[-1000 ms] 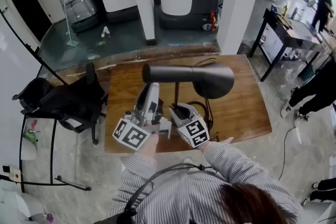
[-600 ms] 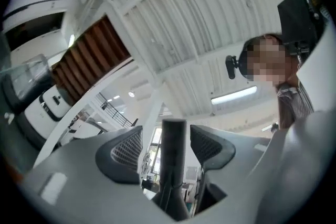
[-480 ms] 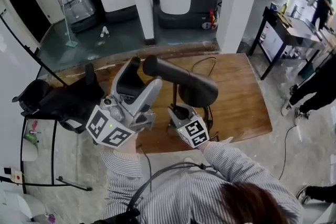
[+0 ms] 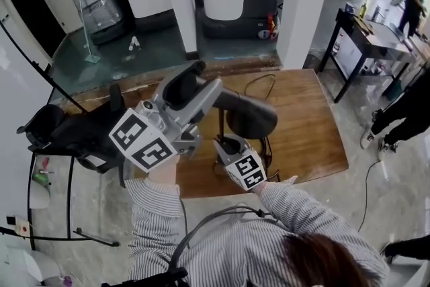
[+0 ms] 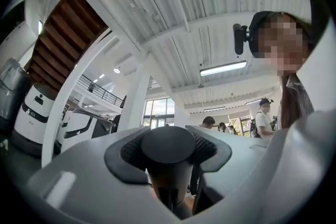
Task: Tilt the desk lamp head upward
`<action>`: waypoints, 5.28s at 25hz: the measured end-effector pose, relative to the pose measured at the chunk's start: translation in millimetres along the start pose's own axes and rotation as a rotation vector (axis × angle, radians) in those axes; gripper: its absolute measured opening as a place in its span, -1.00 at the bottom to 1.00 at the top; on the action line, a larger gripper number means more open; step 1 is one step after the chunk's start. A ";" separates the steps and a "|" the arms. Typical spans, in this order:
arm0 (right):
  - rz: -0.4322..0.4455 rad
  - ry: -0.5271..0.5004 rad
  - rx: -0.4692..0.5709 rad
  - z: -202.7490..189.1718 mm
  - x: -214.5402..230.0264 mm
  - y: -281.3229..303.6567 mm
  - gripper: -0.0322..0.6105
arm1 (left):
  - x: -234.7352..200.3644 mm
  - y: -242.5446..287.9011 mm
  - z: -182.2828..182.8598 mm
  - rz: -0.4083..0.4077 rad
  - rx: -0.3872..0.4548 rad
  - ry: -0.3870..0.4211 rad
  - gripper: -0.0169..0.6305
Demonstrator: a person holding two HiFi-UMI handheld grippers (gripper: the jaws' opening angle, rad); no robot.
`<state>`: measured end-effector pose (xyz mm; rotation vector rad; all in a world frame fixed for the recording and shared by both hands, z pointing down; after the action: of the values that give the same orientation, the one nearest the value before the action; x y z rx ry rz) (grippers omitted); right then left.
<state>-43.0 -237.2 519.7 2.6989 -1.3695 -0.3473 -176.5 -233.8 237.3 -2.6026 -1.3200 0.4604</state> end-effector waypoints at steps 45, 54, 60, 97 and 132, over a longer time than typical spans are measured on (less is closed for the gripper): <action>0.003 0.076 0.004 -2.6 2.5 -0.4 -0.76 | -30.3 -56.2 -129.2 -0.084 0.584 -0.525 -0.27; 0.006 0.073 0.002 -1.8 2.8 -0.3 -0.76 | -30.5 -59.7 -127.6 -0.083 0.547 -0.575 -0.25; 0.006 0.071 0.003 -1.9 6.7 -2.9 -0.76 | -26.8 -68.2 -134.1 -0.064 0.520 -0.608 -0.20; -0.022 -0.017 0.010 6.3 3.1 -7.7 -0.75 | -7.7 -96.6 -155.4 0.055 0.413 -0.563 -0.11; -0.103 0.028 0.089 50.7 -10.5 -109.6 -0.89 | 61.5 -85.4 -210.3 0.416 -0.301 0.011 -0.93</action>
<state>24.6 -162.9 451.8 2.8421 -1.2713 -0.2621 -131.8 -139.4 448.0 -3.1393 -0.8957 0.3228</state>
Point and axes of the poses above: the fingertips, and each gripper's own axes: y forward along the fingers, x to its right, z out of its top, the point moved 10 cm from there along -y, backward along the fingers, and after that the axes turned 9 degrees about -y, right-handed, at the moved point
